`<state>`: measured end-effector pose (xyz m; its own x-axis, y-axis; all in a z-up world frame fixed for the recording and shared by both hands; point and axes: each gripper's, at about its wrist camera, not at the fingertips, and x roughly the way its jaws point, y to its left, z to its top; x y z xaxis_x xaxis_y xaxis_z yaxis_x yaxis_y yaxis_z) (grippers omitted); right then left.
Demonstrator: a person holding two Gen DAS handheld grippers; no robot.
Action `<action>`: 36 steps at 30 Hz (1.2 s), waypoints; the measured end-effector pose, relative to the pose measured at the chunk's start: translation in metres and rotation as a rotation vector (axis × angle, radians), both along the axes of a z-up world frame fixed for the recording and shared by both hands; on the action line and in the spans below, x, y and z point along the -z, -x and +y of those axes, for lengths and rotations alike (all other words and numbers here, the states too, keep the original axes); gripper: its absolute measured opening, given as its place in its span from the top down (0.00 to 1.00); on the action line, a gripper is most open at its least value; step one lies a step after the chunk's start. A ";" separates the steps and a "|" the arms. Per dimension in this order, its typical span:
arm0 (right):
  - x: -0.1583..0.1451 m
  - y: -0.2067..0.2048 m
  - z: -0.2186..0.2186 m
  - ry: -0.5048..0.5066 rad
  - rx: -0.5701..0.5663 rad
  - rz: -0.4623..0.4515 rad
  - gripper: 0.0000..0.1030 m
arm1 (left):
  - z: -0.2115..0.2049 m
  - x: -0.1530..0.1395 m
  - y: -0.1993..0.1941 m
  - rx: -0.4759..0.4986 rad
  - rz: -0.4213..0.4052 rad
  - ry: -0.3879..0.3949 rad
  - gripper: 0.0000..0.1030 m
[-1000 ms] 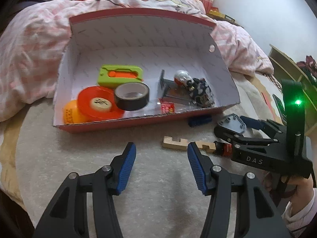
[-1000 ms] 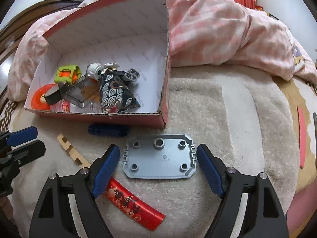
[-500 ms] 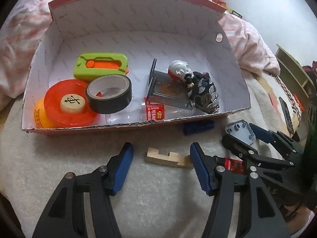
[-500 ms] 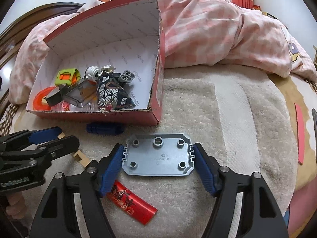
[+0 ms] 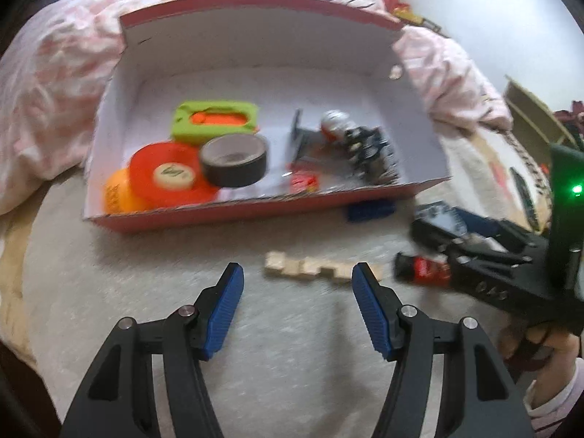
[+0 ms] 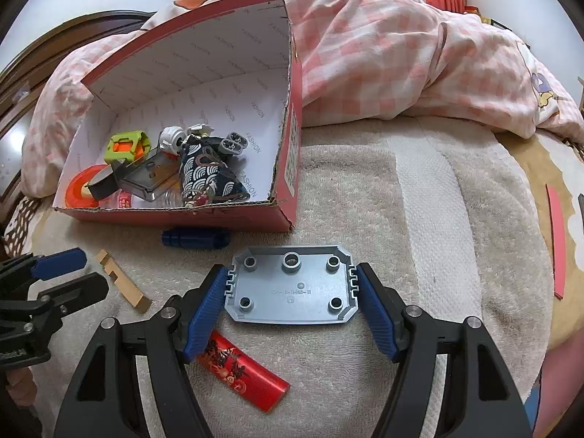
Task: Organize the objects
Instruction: 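Close the left tool on the wooden stick while the right tool grasps the grey plate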
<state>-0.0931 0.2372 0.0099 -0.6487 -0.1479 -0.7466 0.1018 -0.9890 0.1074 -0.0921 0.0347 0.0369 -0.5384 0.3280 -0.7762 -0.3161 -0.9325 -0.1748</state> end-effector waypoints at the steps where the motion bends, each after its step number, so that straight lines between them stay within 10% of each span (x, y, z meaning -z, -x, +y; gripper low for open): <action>1: 0.000 0.000 0.001 0.004 0.000 0.000 0.30 | 0.002 0.001 0.000 0.016 -0.002 -0.009 0.32; 20: 0.002 -0.003 0.005 0.002 0.000 -0.001 0.30 | 0.033 0.022 0.009 0.189 0.041 0.180 0.24; 36: -0.001 -0.005 -0.002 0.017 0.008 0.020 0.30 | 0.013 0.006 -0.004 0.131 0.094 0.113 0.25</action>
<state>-0.0882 0.2348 0.0109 -0.6644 -0.1557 -0.7310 0.0965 -0.9877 0.1227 -0.0883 0.0474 0.0313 -0.5689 0.3132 -0.7604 -0.4456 -0.8945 -0.0350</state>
